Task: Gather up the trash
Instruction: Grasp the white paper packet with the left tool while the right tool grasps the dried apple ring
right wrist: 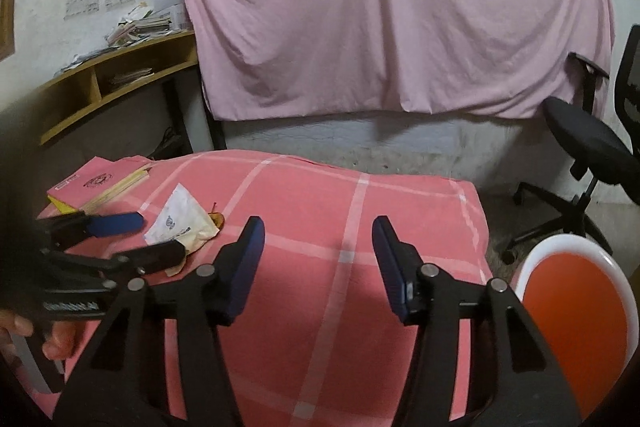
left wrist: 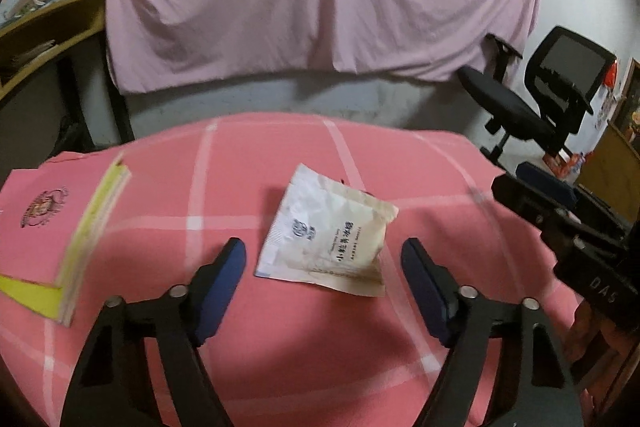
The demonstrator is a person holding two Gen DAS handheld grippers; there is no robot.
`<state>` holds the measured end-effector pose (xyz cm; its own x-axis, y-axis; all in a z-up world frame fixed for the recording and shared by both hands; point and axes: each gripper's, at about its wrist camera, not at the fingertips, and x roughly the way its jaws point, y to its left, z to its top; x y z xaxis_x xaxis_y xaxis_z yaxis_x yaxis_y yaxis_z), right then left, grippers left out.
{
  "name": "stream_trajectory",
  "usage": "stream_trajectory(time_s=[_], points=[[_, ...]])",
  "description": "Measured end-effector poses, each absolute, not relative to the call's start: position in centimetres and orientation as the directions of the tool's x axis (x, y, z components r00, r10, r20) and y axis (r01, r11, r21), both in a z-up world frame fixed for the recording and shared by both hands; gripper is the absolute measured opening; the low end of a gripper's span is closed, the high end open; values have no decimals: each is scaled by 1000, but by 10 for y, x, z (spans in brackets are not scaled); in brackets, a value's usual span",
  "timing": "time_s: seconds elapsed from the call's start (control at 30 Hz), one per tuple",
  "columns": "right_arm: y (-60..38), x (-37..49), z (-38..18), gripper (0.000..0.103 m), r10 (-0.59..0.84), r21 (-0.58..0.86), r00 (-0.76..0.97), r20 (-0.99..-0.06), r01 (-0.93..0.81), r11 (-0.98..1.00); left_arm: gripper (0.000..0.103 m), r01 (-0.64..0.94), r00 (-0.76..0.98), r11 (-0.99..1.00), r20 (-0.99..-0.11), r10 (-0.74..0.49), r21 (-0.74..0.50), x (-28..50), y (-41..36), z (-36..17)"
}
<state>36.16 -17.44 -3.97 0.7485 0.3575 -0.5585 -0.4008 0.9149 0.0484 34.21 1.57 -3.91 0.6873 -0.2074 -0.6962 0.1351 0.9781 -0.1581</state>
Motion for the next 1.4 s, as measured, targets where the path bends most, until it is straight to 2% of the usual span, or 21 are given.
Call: stream_trajectory(time_s=[0.03, 0.27, 0.33, 0.37, 0.4, 0.43, 0.7, 0.97, 1.0, 1.23, 1.4], points=[[-175, 363, -40, 103, 356, 52, 747, -562, -397, 916, 61, 136, 675, 979, -709, -206, -155, 344, 14, -42], [-170, 367, -41, 103, 363, 50, 726, -584, -415, 909, 55, 138, 674, 976, -706, -217, -168, 345, 16, -41], [-167, 368, -43, 103, 365, 48, 717, -594, -421, 906, 45, 149, 679, 972, -696, -232, -179, 343, 17, -40], [-165, 369, -43, 103, 365, 44, 710, -602, -427, 903, 44, 153, 682, 971, -692, -238, -183, 341, 16, -38], [-164, 369, -44, 103, 365, 40, 708, -605, -431, 901, 30, 157, 684, 970, -688, -241, -184, 340, 16, -37], [-162, 369, -44, 103, 364, 36, 707, -607, -434, 900, 23, 164, 679, 968, -690, -251, -190, 339, 16, -39], [-156, 368, -46, 103, 358, 10, 701, -617, -447, 894, 19, 162, 675, 963, -688, -267, -215, 341, 21, -38], [-154, 370, -45, 103, 373, 18, 685, -626, -466, 885, 16, 115, 697, 971, -679, -230, -211, 333, 26, -33], [-153, 370, -45, 103, 374, 16, 683, -628, -468, 883, 12, 110, 700, 971, -677, -227, -212, 331, 29, -32], [-131, 371, -45, 103, 396, 8, 652, -646, -514, 858, 11, 65, 702, 974, -683, -200, -218, 321, 47, -28], [-104, 380, -52, 103, 397, -24, 601, -694, -571, 821, 11, 41, 699, 976, -692, -182, -215, 313, 64, -27]])
